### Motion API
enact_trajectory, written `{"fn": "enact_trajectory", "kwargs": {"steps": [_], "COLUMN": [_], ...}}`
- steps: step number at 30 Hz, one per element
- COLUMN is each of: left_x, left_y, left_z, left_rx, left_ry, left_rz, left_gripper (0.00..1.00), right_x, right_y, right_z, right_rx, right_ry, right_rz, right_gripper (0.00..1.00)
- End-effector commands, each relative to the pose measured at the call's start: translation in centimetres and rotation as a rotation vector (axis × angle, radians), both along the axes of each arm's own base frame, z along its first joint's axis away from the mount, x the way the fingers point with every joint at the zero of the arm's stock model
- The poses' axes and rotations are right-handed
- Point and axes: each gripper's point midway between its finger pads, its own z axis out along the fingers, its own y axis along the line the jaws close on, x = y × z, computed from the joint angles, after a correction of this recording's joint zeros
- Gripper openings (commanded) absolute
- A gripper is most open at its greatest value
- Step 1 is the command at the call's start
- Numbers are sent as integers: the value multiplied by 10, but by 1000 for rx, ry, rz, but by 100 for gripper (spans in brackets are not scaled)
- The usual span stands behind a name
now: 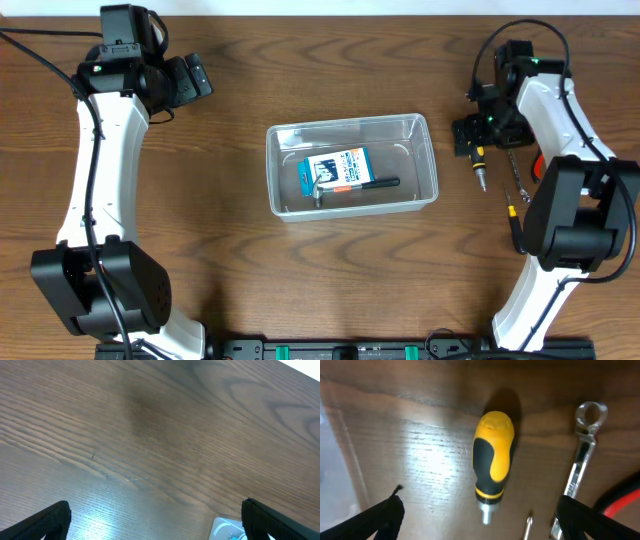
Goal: Pack container
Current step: 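Lower the right gripper and grasp the yellow-black screwdriver handle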
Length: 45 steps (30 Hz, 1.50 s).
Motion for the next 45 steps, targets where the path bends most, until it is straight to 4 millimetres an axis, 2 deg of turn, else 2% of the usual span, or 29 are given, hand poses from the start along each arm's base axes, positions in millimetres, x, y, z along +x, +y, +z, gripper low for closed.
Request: {"fn": "enact_trajectory", "kwargs": {"steps": [1, 5, 9, 15, 20, 29, 34, 45], "left_x": [2, 2, 2, 2, 2, 2, 2, 2], "left_y": [0, 0, 0, 0, 0, 0, 0, 0], "left_z": [5, 5, 5, 5, 5, 5, 5, 5], "left_rx": [-8, -8, -8, -8, -8, -8, -8, -8], "left_ry": [-12, -12, -12, -12, -12, -12, -12, -12], "left_rz": [11, 11, 11, 11, 11, 11, 11, 11], "left_gripper": [98, 98, 98, 98, 98, 98, 98, 98], "right_x": [-11, -16, -16, -11, -7, 13, 18, 11], "right_y": [2, 2, 2, 2, -5, -8, -8, -7], "right_z": [-18, -28, -31, -31, -31, -30, -32, -58], "right_rx": [2, 3, 2, 0, -32, -50, -51, -46], "right_ry": [43, 48, 45, 27, 8, -72, -90, -64], "right_rz": [37, 35, 35, 35, 32, 30, 29, 27], "right_gripper": [99, 99, 92, 67, 70, 68, 65, 64]}}
